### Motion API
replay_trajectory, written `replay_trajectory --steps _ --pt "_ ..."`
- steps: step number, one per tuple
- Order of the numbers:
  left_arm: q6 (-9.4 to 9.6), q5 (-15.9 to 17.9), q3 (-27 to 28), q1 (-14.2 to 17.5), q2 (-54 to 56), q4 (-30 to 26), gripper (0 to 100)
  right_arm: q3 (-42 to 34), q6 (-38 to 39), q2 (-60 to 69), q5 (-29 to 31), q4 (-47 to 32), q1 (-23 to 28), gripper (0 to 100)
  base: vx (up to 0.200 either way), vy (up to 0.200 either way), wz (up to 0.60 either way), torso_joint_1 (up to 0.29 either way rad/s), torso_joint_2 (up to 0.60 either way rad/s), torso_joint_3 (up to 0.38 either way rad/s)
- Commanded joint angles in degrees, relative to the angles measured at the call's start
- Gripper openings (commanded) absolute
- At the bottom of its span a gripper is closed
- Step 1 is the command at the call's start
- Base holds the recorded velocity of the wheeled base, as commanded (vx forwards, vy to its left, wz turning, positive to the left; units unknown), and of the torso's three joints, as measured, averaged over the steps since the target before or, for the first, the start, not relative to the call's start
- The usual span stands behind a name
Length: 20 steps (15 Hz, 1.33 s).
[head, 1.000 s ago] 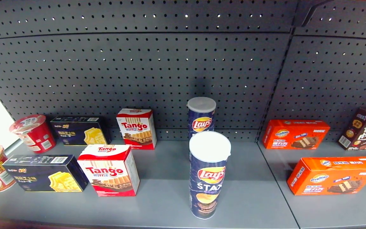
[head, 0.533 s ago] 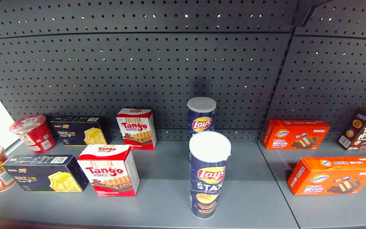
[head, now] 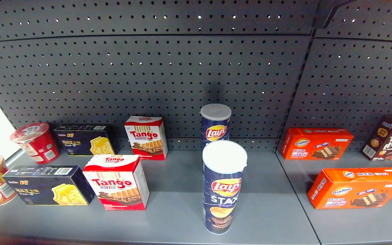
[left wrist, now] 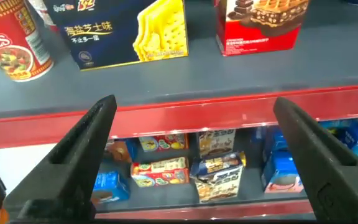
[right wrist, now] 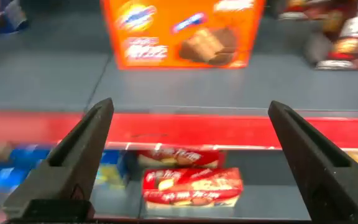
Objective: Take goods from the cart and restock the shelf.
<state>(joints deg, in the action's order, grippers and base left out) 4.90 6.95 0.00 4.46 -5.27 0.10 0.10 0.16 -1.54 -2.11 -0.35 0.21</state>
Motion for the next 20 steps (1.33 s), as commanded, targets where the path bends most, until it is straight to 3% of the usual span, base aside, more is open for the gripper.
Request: replay_trajectory --steps 1,2,4,7,8,9,14,18,19,20 --pt "-0.07 -0.01 0.00 -0.07 -0.18 -0.01 100 -0.01 0.19 1.45 0.00 0.18 -0.30 100 0.000 0.000 0.00 0.000 0.00 0.000" --pt "-1.12 -0.97 0.00 0.02 -0.18 -0.01 100 -0.10 0.28 1.45 0.18 0.18 -0.30 100 0.000 0.000 0.00 0.000 0.00 0.000" --pt "-3.49 -10.20 0.00 1.51 -0.18 0.17 100 -0.10 0.11 1.45 0.26 0.18 -0.30 100 0.000 0.000 0.00 0.000 0.00 0.000" --pt "-3.05 -7.65 0.00 1.51 -0.18 0.17 100 -0.01 0.11 1.45 0.26 0.18 -0.30 100 0.000 0.000 0.00 0.000 0.00 0.000" --pt "-2.26 -1.06 0.00 1.43 -0.18 0.08 100 -0.01 0.11 1.45 0.26 0.18 -0.30 100 0.000 0.000 0.00 0.000 0.00 0.000" --pt "0.11 1.05 0.00 1.25 -0.27 -0.01 100 -0.01 0.02 1.45 0.26 0.18 -0.21 100 0.000 0.000 0.00 0.000 0.00 0.000" --pt "-0.95 -0.01 0.00 0.81 -0.27 -0.01 100 -0.10 0.02 1.45 0.26 0.27 -0.30 100 0.000 0.000 0.00 0.000 0.00 0.000" --pt "-0.59 -0.01 0.00 0.81 -0.18 -0.10 100 -0.10 0.02 1.45 0.26 0.27 -0.30 100 0.000 0.000 0.00 0.000 0.00 0.000" --pt "-1.12 -0.27 0.09 -0.51 -0.18 -0.10 100 -0.10 0.02 1.54 0.26 0.27 -0.30 100 0.000 0.000 0.00 0.000 0.00 0.000" --pt "-1.12 -0.36 0.09 -5.16 0.17 -0.10 100 -0.10 0.02 1.45 0.26 0.27 -0.30 100 0.000 0.000 0.00 0.000 0.00 0.000"
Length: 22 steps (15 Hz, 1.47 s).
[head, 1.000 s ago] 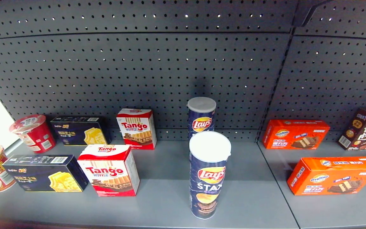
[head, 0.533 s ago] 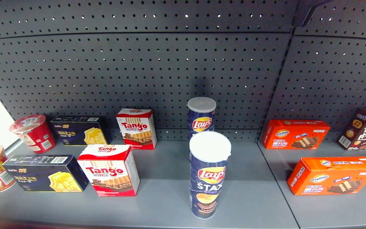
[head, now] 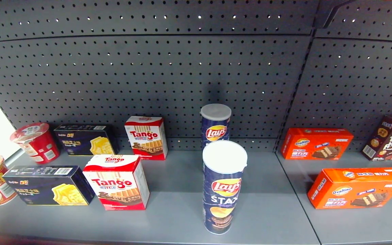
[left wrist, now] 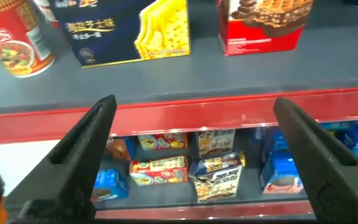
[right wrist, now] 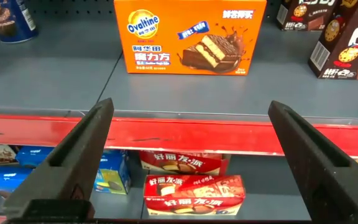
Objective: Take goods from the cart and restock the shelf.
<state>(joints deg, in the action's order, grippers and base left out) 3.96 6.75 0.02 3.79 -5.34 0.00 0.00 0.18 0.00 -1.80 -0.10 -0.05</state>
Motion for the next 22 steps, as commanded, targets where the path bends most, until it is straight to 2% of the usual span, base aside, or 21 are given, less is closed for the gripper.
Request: replay_trajectory --steps 1,3,4,10,13,15,22 --pt "-0.09 -0.16 -0.02 -5.90 0.94 0.00 100 0.00 -0.01 0.00 -0.04 0.01 -0.04 100 0.000 0.000 0.00 0.000 0.00 0.000" --pt "-0.01 -0.07 -0.02 -4.67 3.05 0.00 100 0.00 -0.01 -0.09 -0.04 0.10 -0.04 100 0.000 0.000 0.00 0.000 0.00 0.000" --pt "-0.80 -0.78 -0.02 -3.88 5.34 0.00 100 0.00 0.08 -0.09 -0.04 0.10 0.05 100 0.000 0.000 0.00 0.000 0.00 0.000" --pt "-1.33 -1.04 0.06 -3.88 5.08 0.00 100 0.00 -0.01 -0.09 -0.13 0.01 -0.04 100 0.000 0.000 0.00 0.000 0.00 0.000" --pt "-0.01 -0.51 -0.02 -3.97 5.08 0.00 100 0.00 -0.01 -0.09 -0.13 0.01 -0.04 100 0.000 0.000 0.00 0.000 0.00 0.000" --pt "-1.33 -1.04 0.06 -3.97 5.08 0.00 100 0.00 -0.01 -0.09 -0.13 0.01 -0.04 100 0.000 0.000 0.00 0.000 0.00 0.000" --pt "-1.06 -0.95 -0.02 -3.97 5.08 0.00 100 0.00 -0.01 -0.09 -0.13 0.01 -0.04 100 0.000 0.000 0.00 0.000 0.00 0.000"
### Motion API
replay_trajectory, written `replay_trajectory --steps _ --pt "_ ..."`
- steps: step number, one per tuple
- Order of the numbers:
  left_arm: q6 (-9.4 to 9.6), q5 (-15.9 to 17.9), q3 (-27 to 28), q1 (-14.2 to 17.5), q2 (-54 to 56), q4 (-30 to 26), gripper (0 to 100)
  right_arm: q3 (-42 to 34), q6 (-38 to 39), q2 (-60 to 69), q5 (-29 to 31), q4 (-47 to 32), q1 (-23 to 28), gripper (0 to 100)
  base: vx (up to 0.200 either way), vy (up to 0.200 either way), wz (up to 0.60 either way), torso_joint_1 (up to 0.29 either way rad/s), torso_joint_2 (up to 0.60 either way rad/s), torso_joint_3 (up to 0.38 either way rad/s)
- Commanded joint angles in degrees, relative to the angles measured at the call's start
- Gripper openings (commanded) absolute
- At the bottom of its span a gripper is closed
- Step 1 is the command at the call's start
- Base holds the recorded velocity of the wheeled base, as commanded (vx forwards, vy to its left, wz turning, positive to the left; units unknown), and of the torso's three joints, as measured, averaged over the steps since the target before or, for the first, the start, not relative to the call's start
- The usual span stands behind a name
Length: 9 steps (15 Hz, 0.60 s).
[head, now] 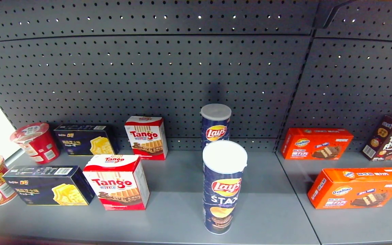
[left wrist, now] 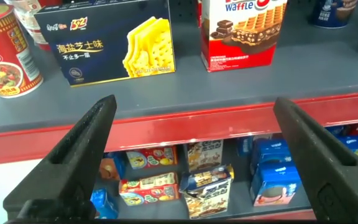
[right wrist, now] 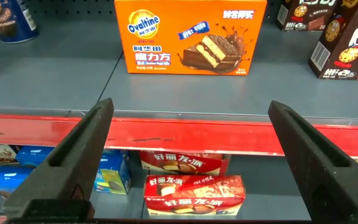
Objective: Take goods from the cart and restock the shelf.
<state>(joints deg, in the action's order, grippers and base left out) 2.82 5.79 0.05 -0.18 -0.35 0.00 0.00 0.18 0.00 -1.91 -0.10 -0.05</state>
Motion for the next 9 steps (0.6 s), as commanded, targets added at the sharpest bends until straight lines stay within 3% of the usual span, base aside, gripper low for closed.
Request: replay_trajectory --steps 1,9 --pt "-0.27 -0.08 0.04 0.01 0.09 0.00 100 0.00 -0.01 -0.09 -0.02 0.01 -0.04 100 0.000 0.000 0.00 0.000 0.00 0.000" --pt "-0.27 -0.08 -0.05 0.01 0.09 0.00 100 0.00 0.08 -0.09 -0.02 0.01 0.05 100 0.000 0.000 0.00 0.000 0.00 0.000"
